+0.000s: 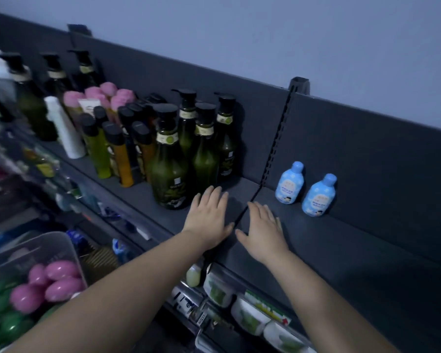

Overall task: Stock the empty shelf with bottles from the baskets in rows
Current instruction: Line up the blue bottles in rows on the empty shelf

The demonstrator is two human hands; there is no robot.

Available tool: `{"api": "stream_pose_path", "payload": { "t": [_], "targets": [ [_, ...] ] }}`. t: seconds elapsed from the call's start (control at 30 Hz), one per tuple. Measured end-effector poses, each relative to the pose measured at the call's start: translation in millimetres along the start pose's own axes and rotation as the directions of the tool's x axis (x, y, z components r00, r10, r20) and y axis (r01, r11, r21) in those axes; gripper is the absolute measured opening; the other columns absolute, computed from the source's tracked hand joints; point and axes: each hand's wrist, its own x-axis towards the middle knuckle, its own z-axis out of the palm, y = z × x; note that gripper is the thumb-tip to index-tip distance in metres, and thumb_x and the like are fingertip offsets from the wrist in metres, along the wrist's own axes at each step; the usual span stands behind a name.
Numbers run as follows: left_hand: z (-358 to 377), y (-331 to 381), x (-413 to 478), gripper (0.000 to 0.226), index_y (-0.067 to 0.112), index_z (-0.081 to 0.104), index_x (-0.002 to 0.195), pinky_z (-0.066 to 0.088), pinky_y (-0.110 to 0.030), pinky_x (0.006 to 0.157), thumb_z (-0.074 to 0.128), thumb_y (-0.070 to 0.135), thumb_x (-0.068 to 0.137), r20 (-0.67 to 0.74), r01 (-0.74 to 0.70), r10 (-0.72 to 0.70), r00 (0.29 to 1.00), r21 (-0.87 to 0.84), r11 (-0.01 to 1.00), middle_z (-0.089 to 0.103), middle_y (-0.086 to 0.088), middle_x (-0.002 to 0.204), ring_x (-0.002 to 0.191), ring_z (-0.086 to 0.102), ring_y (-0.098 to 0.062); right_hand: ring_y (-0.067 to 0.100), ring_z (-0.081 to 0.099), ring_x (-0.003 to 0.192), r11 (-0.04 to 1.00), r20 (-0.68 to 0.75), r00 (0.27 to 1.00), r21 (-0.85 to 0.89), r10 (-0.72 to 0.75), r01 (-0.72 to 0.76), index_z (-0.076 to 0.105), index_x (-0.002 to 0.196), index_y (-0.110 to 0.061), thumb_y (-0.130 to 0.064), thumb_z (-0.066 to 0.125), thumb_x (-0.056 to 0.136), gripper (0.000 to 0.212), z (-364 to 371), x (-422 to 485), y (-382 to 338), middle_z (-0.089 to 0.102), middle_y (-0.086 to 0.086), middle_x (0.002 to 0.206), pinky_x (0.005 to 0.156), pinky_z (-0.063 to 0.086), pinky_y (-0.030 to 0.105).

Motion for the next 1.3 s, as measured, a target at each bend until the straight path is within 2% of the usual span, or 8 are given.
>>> {"api": "stream_pose_path", "payload": {
  "t": [0.33,0.47,0.57,0.7,0.97,1.17,1.23,1.3],
  "targets": [
    [-22,-93,-114,0.086,0.014,0.011,0.157,0.014,-0.044,0.120,0.033,0.067,0.092,-0.047,0.181,-0.178,0.983,0.079,0.980,0.014,-0.006,0.163,0.150,0.009,-0.024,0.018,0.000,0.152,0.946,0.061,0.949,-0.087,-0.308,0.312,0.008,0.157,-0.022,-0.050,0.052,0.093,0.082,18,-22,-101,0.005,-0.003,0.165,0.122,0.005,0.048],
    [-28,-143,-163,0.092,0.014,0.009,0.156,0.014,-0.044,0.120,0.022,0.071,0.086,-0.044,0.271,-0.268,0.962,0.112,0.956,0.013,-0.006,0.163,0.150,0.008,-0.024,0.017,-0.002,0.152,0.912,0.086,0.917,-0.108,-0.388,0.396,0.007,0.157,-0.023,-0.054,0.052,0.092,0.084,31,-33,-153,0.004,-0.005,0.165,0.122,0.003,0.048],
    [-33,-184,-201,0.092,0.013,0.008,0.156,0.013,-0.044,0.120,0.031,0.071,0.089,-0.047,0.325,-0.322,0.946,0.120,0.938,0.011,-0.007,0.163,0.150,0.008,-0.025,0.017,-0.002,0.152,0.893,0.090,0.899,-0.107,-0.428,0.436,0.008,0.157,-0.022,-0.052,0.054,0.092,0.085,47,-45,-197,0.005,-0.005,0.165,0.122,0.003,0.047],
    [-40,-240,-266,0.094,0.011,0.005,0.157,0.013,-0.044,0.120,0.033,0.071,0.089,-0.012,0.389,-0.392,0.920,0.156,0.908,0.008,-0.008,0.164,0.150,0.006,-0.024,0.017,-0.003,0.151,0.857,0.159,0.858,-0.099,-0.489,0.506,0.006,0.157,-0.022,-0.053,0.055,0.092,0.087,79,-70,-268,0.003,-0.005,0.165,0.122,0.001,0.046],
    [-27,-348,-399,0.096,0.012,0.003,0.157,0.010,-0.048,0.121,0.038,0.070,0.088,0.097,0.573,-0.588,0.803,0.148,0.806,0.006,-0.009,0.164,0.151,0.004,-0.026,0.017,-0.003,0.152,0.788,0.266,0.759,0.000,-0.594,0.616,0.008,0.157,-0.020,-0.051,0.059,0.088,0.090,156,-120,-402,0.004,-0.003,0.165,0.122,-0.001,0.046],
    [-17,-387,-468,0.095,0.009,0.008,0.155,0.013,-0.048,0.119,0.039,0.069,0.089,0.132,0.675,-0.690,0.712,0.141,0.724,0.011,-0.010,0.162,0.149,0.010,-0.027,0.018,0.000,0.152,0.736,0.329,0.691,0.018,-0.643,0.676,0.011,0.156,-0.021,-0.051,0.059,0.089,0.087,197,-141,-459,0.007,-0.003,0.165,0.122,0.001,0.044],
    [-12,-395,-490,0.094,0.009,0.009,0.155,0.013,-0.045,0.119,0.039,0.068,0.089,0.145,0.721,-0.732,0.666,0.127,0.681,0.011,-0.010,0.162,0.149,0.010,-0.027,0.018,0.000,0.152,0.706,0.356,0.655,0.021,-0.667,0.708,0.011,0.156,-0.021,-0.050,0.060,0.089,0.088,208,-147,-476,0.007,-0.003,0.165,0.122,0.001,0.044],
    [-8,-400,-512,0.099,0.009,0.007,0.155,0.015,-0.045,0.119,0.031,0.074,0.084,0.182,0.770,-0.778,0.602,0.127,0.626,0.007,-0.010,0.163,0.150,0.008,-0.026,0.018,0.000,0.152,0.671,0.387,0.609,0.035,-0.692,0.741,0.010,0.156,-0.021,-0.049,0.060,0.089,0.089,220,-153,-492,0.007,-0.003,0.165,0.122,0.001,0.044]
  ]
}}
